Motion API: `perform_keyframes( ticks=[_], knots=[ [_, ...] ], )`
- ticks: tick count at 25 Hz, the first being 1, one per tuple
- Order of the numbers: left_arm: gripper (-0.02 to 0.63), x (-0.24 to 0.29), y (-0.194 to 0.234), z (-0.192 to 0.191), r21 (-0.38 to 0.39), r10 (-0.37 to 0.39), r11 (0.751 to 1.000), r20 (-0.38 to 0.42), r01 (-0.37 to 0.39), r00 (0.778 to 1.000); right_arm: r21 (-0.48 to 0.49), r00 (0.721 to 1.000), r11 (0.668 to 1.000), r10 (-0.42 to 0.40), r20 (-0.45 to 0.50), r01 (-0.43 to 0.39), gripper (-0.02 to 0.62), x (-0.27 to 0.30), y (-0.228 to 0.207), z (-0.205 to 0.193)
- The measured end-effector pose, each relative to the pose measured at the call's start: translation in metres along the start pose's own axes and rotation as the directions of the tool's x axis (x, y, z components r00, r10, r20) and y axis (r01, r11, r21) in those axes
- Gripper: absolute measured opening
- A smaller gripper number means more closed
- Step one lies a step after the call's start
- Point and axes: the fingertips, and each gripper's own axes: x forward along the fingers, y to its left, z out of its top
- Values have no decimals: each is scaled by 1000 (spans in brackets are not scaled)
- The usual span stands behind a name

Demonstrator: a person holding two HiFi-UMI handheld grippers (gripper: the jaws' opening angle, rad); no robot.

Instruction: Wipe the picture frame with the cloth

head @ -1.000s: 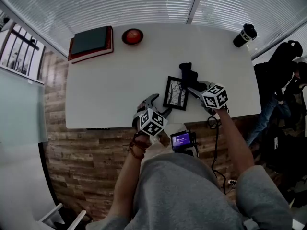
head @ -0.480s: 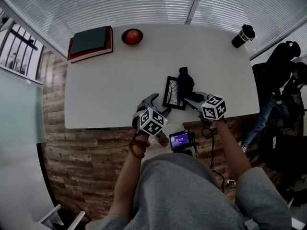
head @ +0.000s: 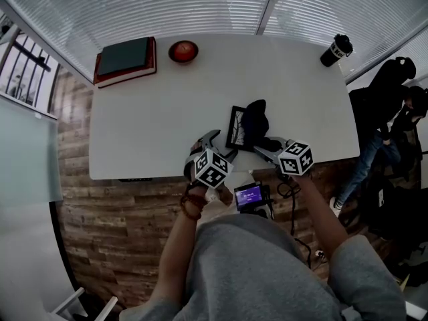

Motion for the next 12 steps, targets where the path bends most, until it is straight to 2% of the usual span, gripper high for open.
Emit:
perform_keyframes(
  ticks=[5, 8, 12],
  knots=[
    [347, -1, 1, -1, 2, 2, 1000, 3, -2, 1000, 24, 1000, 1000, 5, 9, -5, 81, 0, 9, -5],
    [347, -1, 1, -1, 1, 2, 1000, 1, -2, 1000, 72, 999, 997, 28, 24, -30, 81, -3, 14, -7],
    [347, -3, 0, -1, 0, 4, 1000, 2, -4, 1000, 118, 995, 991, 58, 80, -67, 81, -12, 25, -7]
  ],
)
